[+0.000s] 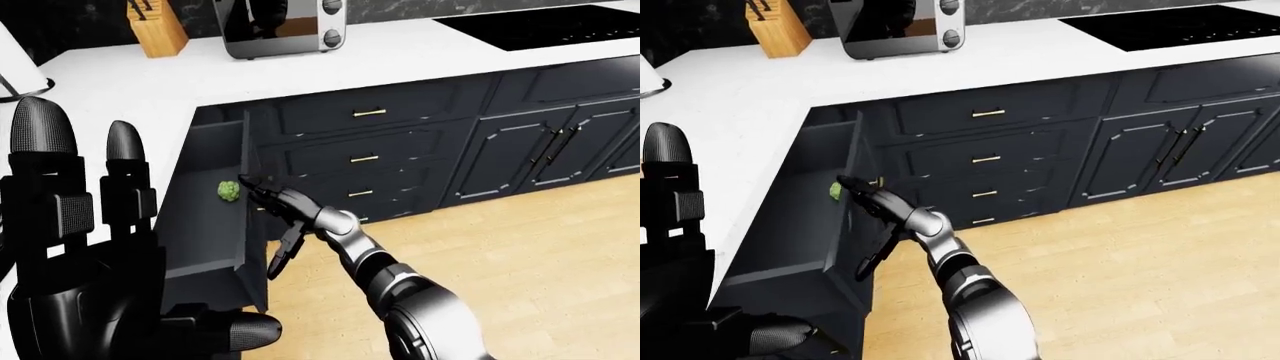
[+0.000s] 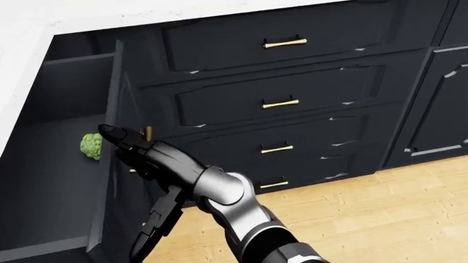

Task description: Close the right drawer.

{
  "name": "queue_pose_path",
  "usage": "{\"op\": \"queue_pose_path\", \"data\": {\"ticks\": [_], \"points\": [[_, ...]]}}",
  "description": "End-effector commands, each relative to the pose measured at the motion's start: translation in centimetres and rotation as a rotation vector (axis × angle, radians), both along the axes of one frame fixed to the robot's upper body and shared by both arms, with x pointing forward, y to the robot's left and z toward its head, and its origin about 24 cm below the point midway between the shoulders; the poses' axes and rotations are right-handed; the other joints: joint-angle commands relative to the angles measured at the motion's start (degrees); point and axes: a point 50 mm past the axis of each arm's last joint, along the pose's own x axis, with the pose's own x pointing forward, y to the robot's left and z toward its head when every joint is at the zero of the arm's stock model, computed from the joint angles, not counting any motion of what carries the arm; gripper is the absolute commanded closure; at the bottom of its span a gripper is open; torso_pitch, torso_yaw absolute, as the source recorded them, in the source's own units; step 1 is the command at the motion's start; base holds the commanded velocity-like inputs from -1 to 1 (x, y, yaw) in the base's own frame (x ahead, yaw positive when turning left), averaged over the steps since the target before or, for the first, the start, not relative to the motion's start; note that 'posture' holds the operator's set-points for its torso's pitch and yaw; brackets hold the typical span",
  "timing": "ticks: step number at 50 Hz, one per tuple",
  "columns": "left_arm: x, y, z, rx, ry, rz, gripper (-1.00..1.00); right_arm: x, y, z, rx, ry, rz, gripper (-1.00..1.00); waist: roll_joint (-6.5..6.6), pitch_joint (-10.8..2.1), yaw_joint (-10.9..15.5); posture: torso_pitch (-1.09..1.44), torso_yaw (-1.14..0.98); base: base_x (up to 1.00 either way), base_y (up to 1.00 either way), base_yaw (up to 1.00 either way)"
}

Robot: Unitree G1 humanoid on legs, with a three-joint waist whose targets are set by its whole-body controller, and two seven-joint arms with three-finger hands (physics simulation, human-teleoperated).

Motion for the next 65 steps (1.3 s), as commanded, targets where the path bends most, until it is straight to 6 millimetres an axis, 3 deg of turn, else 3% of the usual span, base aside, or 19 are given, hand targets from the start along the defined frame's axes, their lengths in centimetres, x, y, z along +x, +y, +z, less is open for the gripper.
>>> {"op": "queue_pose_path", "data": {"ticks": [1, 21, 29, 39, 45, 50, 54, 59, 63, 65], "points": [[-0.6, -0.1, 0.8, 0.005, -0.058, -0.002, -1.00, -0.5, 1.7, 1.4, 0.001, -0.058, 0.110, -1.00, 0.30, -0.89, 0.51, 0.00, 0.00, 0.00, 0.00, 0.00], [-0.6, 0.0, 0.7, 0.002, -0.055, -0.003, -1.00, -1.3, 2.1, 0.4, -0.004, -0.030, 0.131, -1.00, 0.48, -1.03, 0.47, 0.00, 0.00, 0.00, 0.00, 0.00], [-0.6, 0.0, 0.7, 0.004, -0.054, -0.004, -1.00, -0.3, 1.4, 1.6, 0.024, -0.053, 0.090, -1.00, 0.46, -1.00, 0.48, 0.00, 0.00, 0.00, 0.00, 0.00], [-0.5, 0.0, 0.7, 0.002, -0.048, -0.002, -1.00, 3.1, -2.3, 6.5, 0.129, -0.218, -0.087, -1.00, 0.17, -0.66, 0.95, 0.00, 0.00, 0.00, 0.00, 0.00], [-0.5, 0.0, 0.7, 0.002, -0.049, -0.001, -1.00, 4.9, -6.1, 9.3, 0.192, -0.323, -0.226, -1.00, -0.11, -0.75, 1.09, 0.00, 0.00, 0.00, 0.00, 0.00], [-0.5, -0.2, 0.7, 0.005, -0.048, -0.003, -1.00, 5.6, -10.4, 12.3, 0.276, -0.468, -0.396, -1.00, -0.44, -0.75, 1.19, 0.00, 0.00, 0.00, 0.00, 0.00], [-0.5, -0.3, 0.6, 0.010, -0.048, -0.003, -1.00, 4.2, -13.4, 12.3, 0.300, -0.530, -0.493, -1.00, -0.87, -0.63, 1.43, 0.00, 0.00, 0.00, 0.00, 0.00], [-0.6, -0.4, 0.6, 0.013, -0.048, -0.005, -1.00, -1.5, -16.7, 12.5, 0.263, -0.664, -0.623, -1.00, -1.52, -0.59, 1.91, 0.00, 0.00, 0.00, 0.00, 0.00], [-0.6, -0.6, 0.5, 0.016, -0.046, -0.012, -1.00, -5.4, -17.9, 12.5, 0.258, -0.720, -0.668, -1.00, -1.66, -0.41, 1.98, 0.00, 0.00, 0.00, 0.00, 0.00], [-0.6, -0.6, 0.5, 0.019, -0.046, -0.012, -1.00, -6.4, -18.3, 12.5, 0.267, -0.720, -0.685, -1.00, -1.63, -0.38, 1.89, 0.00, 0.00, 0.00, 0.00, 0.00]]}}
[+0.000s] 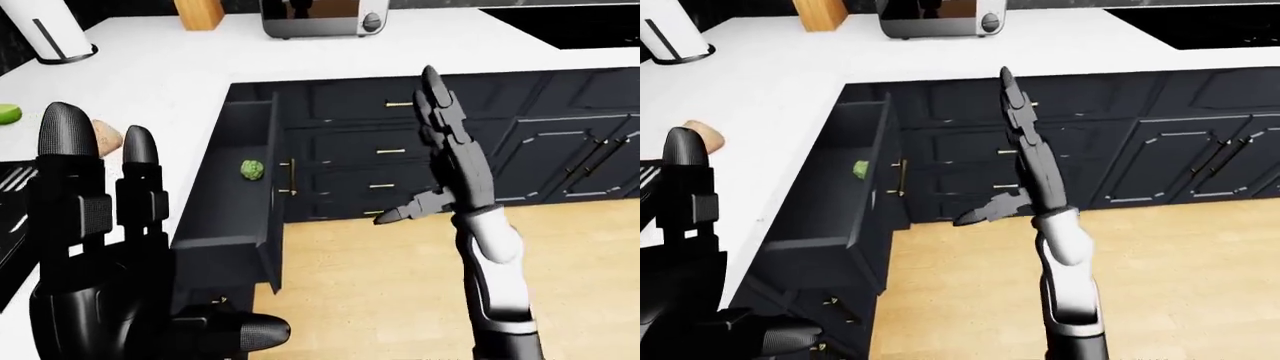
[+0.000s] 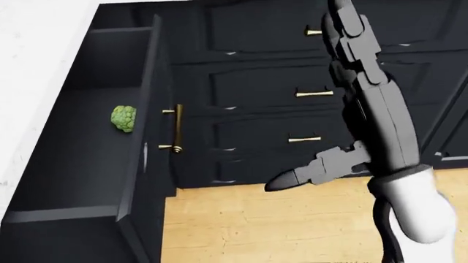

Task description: Close the right drawer.

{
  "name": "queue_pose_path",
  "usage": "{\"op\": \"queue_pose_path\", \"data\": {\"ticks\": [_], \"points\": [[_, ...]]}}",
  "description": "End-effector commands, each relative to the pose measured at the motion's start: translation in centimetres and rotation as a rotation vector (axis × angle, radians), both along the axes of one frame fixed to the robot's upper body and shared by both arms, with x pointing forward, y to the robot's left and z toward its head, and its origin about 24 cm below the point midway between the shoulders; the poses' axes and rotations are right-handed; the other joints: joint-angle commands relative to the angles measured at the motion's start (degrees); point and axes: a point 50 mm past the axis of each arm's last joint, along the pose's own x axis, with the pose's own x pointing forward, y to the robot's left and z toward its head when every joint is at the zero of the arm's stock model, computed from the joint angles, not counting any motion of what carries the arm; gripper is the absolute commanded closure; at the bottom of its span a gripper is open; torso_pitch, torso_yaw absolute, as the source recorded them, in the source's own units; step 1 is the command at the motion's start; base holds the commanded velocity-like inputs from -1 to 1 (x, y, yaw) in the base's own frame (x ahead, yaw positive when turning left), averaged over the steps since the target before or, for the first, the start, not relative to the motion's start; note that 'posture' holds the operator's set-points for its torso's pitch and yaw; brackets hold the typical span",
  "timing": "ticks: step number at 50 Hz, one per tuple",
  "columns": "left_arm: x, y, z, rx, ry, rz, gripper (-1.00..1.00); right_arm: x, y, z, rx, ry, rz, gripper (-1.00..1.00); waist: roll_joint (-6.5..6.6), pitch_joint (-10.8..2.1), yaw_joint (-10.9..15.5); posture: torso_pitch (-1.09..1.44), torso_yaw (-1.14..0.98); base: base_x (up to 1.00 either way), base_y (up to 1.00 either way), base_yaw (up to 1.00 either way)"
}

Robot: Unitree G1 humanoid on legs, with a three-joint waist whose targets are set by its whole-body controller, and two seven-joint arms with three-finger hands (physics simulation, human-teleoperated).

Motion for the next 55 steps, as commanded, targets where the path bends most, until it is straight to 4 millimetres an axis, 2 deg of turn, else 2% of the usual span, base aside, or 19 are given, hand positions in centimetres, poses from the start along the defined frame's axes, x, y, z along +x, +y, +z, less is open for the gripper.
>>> {"op": "queue_pose_path", "data": {"ticks": [1, 6, 12, 14, 17, 22, 24, 26, 31, 37, 42, 51, 55], "points": [[-0.7, -0.1, 0.9, 0.011, -0.065, -0.002, -1.00, -1.1, -0.3, 1.6, 0.023, -0.068, -0.006, -1.00, -0.06, -0.93, 0.21, 0.00, 0.00, 0.00, 0.00, 0.00], [-0.7, -0.1, 0.8, 0.011, -0.065, -0.002, -1.00, -4.3, -1.9, 1.1, 0.082, -0.116, -0.091, -1.00, -0.01, -1.11, -0.11, 0.00, 0.00, 0.00, 0.00, 0.00], [-0.8, -0.3, 0.7, 0.013, -0.062, -0.005, -1.00, -7.1, -3.6, 1.1, 0.136, -0.186, -0.203, -1.00, -0.02, -1.14, -0.19, 0.00, 0.00, 0.00, 0.00, 0.00], [-0.7, -0.3, 0.7, 0.013, -0.061, -0.006, -1.00, -8.0, -4.4, 0.5, 0.175, -0.193, -0.261, -1.00, 0.02, -1.15, -0.30, 0.00, 0.00, 0.00, 0.00, 0.00], [-0.8, -0.4, 0.7, 0.014, -0.061, -0.007, -1.00, -8.8, -5.5, 0.3, 0.227, -0.204, -0.310, -1.00, 0.00, -1.21, -0.38, 0.00, 0.00, 0.00, 0.00, 0.00], [-0.7, -0.4, 0.7, 0.015, -0.057, -0.007, -1.00, -9.2, -6.2, 0.7, 0.251, -0.256, -0.377, -1.00, 0.02, -1.23, -0.60, 0.00, 0.00, 0.00, 0.00, 0.00], [-0.7, -0.4, 0.7, 0.017, -0.060, 0.000, -1.00, -9.9, -7.8, 1.0, 0.279, -0.321, -0.572, -1.00, 0.12, -1.19, -0.66, 0.00, 0.00, 0.00, 0.00, 0.00], [-0.7, -0.2, 0.8, 0.012, -0.060, 0.000, -1.00, -10.0, -9.3, 0.3, 0.365, -0.297, -0.619, -1.00, 0.11, -1.25, -0.57, 0.00, 0.00, 0.00, 0.00, 0.00], [-0.7, -0.5, 0.7, 0.019, -0.056, -0.012, -1.00, -10.0, -9.9, -0.1, 0.396, -0.280, -0.665, -1.00, -0.26, -1.15, -0.52, 0.00, 0.00, 0.00, 0.00, 0.00], [-0.6, -1.0, 0.6, 0.024, -0.048, -0.031, -1.00, -9.7, -10.1, -0.5, 0.418, -0.259, -0.661, -1.00, -0.22, -1.14, -0.65, 0.00, 0.00, 0.00, 0.00, 0.00], [0.3, -2.3, -0.2, 0.062, -0.027, -0.074, -1.00, -9.4, -10.0, -0.6, 0.434, -0.242, -0.647, -1.00, -0.34, -1.04, -0.52, 0.00, 0.00, 0.00, 0.00, 0.00], [0.9, -5.0, 1.0, 0.151, -0.063, -0.188, -1.00, -9.1, -9.7, -0.6, 0.428, -0.232, -0.622, -1.00, -0.57, -1.31, -0.54, 0.00, 0.00, 0.00, 0.00, 0.00], [2.2, -6.1, 1.4, 0.175, -0.068, -0.232, -1.00, -8.8, -9.6, -0.6, 0.427, -0.218, -0.596, -1.00, -0.66, -1.36, -0.48, 0.00, 0.00, 0.00, 0.00, 0.00]]}}
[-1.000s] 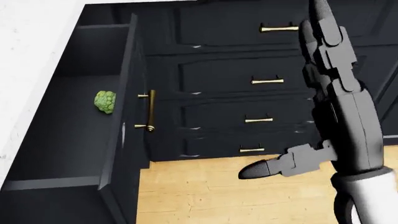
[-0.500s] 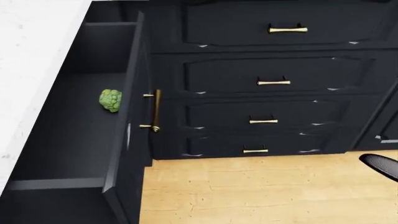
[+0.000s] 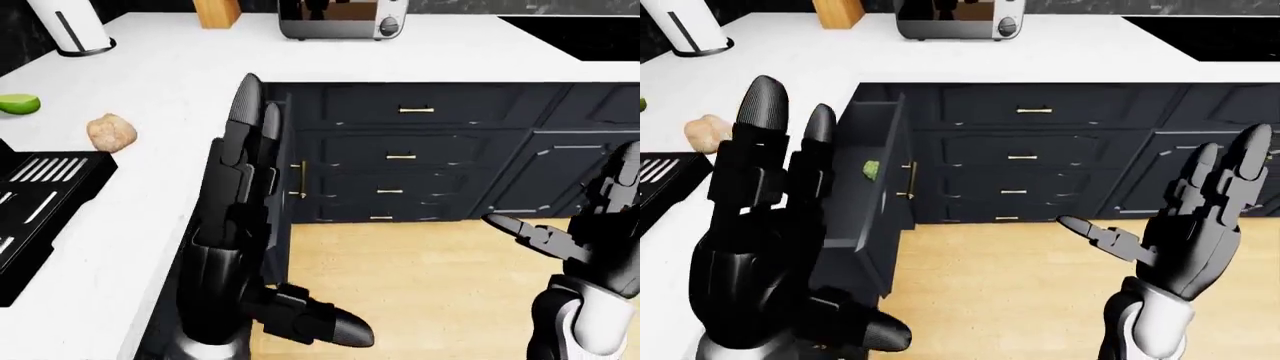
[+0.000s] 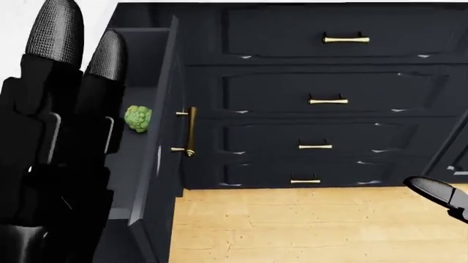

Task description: Close the right drawer.

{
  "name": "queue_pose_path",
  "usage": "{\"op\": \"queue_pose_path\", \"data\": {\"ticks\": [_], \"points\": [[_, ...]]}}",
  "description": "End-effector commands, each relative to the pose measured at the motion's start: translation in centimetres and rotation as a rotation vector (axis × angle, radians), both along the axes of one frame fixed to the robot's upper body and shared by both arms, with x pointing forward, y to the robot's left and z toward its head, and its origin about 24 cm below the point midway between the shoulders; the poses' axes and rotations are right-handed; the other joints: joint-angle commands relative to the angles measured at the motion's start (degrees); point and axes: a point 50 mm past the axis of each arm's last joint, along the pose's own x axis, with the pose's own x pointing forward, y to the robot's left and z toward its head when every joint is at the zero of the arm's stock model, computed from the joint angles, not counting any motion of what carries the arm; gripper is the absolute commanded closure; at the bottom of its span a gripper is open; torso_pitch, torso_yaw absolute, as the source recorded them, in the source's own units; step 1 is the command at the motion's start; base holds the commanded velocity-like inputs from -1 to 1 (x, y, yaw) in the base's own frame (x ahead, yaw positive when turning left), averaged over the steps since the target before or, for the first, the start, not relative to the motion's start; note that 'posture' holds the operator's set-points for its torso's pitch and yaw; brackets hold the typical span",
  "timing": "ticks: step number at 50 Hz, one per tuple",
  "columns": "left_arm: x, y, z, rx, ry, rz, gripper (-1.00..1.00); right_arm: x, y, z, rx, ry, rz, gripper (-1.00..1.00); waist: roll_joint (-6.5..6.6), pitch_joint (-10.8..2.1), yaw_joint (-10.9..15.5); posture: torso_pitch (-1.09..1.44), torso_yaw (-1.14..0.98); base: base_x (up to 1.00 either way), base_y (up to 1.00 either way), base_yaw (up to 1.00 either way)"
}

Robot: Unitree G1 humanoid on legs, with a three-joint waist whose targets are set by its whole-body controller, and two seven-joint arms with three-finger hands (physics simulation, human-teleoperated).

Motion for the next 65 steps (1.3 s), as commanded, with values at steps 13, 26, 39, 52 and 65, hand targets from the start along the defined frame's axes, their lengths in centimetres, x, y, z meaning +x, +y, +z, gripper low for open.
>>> {"op": "queue_pose_path", "data": {"ticks": [13, 26, 39, 52, 65], "points": [[2.1, -2.2, 0.9, 0.055, -0.045, -0.061, -1.00, 0.1, 0.5, 1.0, -0.043, -0.054, 0.035, -1.00, -0.65, -0.63, -0.12, 0.00, 0.00, 0.00, 0.00, 0.00], [4.8, -4.1, -1.8, 0.101, 0.026, -0.106, -1.00, 0.5, 0.8, 0.6, -0.043, -0.038, 0.050, -1.00, -0.91, -0.73, -0.10, 0.00, 0.00, 0.00, 0.00, 0.00], [5.9, -6.4, -5.4, 0.153, 0.119, -0.178, -1.00, 0.7, 0.7, 0.2, -0.035, -0.028, 0.056, -1.00, -1.15, -0.88, -0.13, 0.00, 0.00, 0.00, 0.00, 0.00], [7.7, -6.8, -8.4, 0.150, 0.260, -0.203, -1.00, 1.2, 0.9, -0.2, -0.033, -0.015, 0.068, -1.00, -1.19, -0.99, -0.16, 0.00, 0.00, 0.00, 0.00, 0.00], [8.8, -7.1, -11.2, 0.133, 0.395, -0.225, -1.00, 1.3, 0.9, -0.4, -0.031, -0.008, 0.072, -1.00, -1.28, -1.13, -0.25, 0.00, 0.00, 0.00, 0.00, 0.00]]}}
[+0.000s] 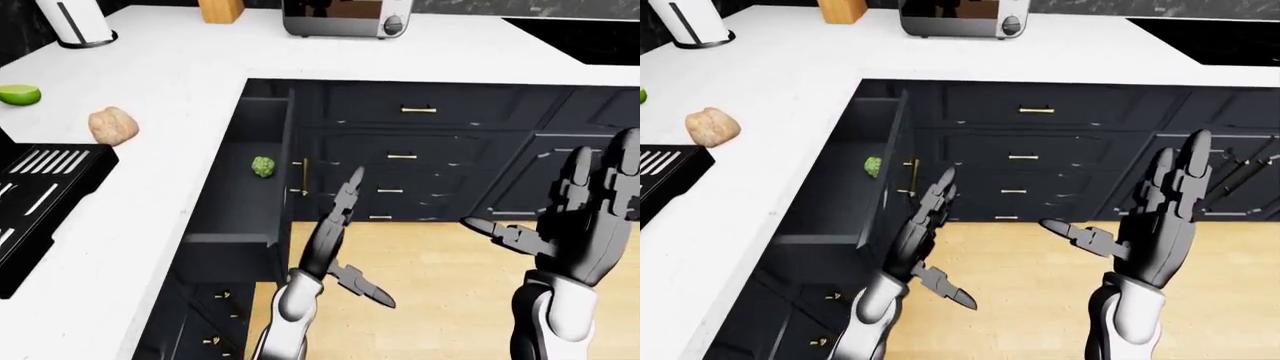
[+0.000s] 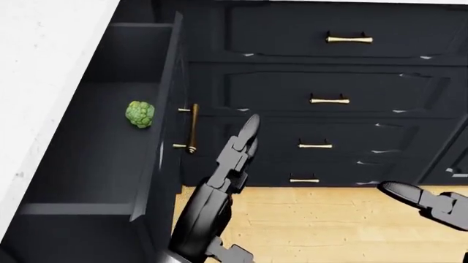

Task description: Close the right drawer.

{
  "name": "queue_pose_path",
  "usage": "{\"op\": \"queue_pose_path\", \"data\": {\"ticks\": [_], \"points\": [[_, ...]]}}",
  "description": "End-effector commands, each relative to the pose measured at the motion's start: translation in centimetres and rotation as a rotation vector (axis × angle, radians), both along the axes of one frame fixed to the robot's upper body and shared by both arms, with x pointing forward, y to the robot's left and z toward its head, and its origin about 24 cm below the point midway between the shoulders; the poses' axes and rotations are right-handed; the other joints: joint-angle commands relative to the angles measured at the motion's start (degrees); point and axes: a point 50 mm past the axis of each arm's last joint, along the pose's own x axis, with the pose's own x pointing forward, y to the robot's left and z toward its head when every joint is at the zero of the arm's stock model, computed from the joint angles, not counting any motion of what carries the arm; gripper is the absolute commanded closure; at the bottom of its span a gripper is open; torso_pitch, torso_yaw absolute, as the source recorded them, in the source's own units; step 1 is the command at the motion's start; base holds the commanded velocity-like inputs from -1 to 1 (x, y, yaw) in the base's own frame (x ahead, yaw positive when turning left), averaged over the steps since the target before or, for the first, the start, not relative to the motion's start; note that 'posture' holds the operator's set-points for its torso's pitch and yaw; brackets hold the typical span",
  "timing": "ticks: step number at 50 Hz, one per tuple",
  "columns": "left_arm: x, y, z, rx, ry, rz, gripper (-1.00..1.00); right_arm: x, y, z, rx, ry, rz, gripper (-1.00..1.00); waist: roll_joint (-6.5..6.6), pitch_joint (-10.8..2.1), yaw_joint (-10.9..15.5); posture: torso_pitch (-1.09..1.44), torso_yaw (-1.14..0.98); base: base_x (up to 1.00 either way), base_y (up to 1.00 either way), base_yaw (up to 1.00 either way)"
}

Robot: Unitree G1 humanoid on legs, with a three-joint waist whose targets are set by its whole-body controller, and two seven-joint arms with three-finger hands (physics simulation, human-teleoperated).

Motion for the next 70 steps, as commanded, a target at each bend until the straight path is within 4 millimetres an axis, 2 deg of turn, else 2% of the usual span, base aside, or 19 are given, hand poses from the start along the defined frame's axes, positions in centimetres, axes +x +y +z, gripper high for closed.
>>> {"op": "queue_pose_path", "data": {"ticks": [1, 10, 16, 22, 37, 43, 70], "points": [[-0.2, -0.4, 1.8, -0.044, -0.090, -0.012, -1.00, -0.4, 0.1, 1.4, -0.033, -0.077, 0.000, -1.00, -0.34, -1.04, 0.00, 0.00, 0.00, 0.00, 0.00, 0.00], [-0.4, -0.5, 0.6, -0.056, -0.046, -0.006, -1.00, -0.2, 0.1, 1.2, -0.032, -0.072, 0.004, -1.00, -0.40, -1.05, -0.02, 0.00, 0.00, 0.00, 0.00, 0.00], [0.5, 0.0, -0.3, -0.090, 0.025, 0.065, -1.00, 0.0, 0.2, 1.0, -0.031, -0.065, 0.006, -1.00, -0.44, -1.04, -0.02, 0.00, 0.00, 0.00, 0.00, 0.00], [1.5, 0.7, -0.8, -0.119, 0.065, 0.156, -1.00, 0.1, 0.2, 0.9, -0.032, -0.061, 0.007, -1.00, -0.43, -1.08, -0.11, 0.00, 0.00, 0.00, 0.00, 0.00], [1.5, 1.1, -1.8, -0.141, 0.092, 0.282, -1.00, 0.1, 0.2, 0.8, -0.033, -0.056, 0.008, -1.00, -0.40, -1.14, -0.20, 0.00, 0.00, 0.00, 0.00, 0.00], [2.1, 1.9, -2.1, -0.161, 0.119, 0.376, -1.00, 0.2, 0.3, 0.7, -0.032, -0.054, 0.010, -1.00, -0.37, -1.16, -0.22, 0.00, 0.00, 0.00, 0.00, 0.00], [3.2, 3.6, -3.4, -0.178, 0.205, 0.555, -1.00, 0.2, 0.3, 0.7, -0.030, -0.054, 0.010, -1.00, -0.13, -1.31, -0.35, 0.00, 0.00, 0.00, 0.00, 0.00]]}}
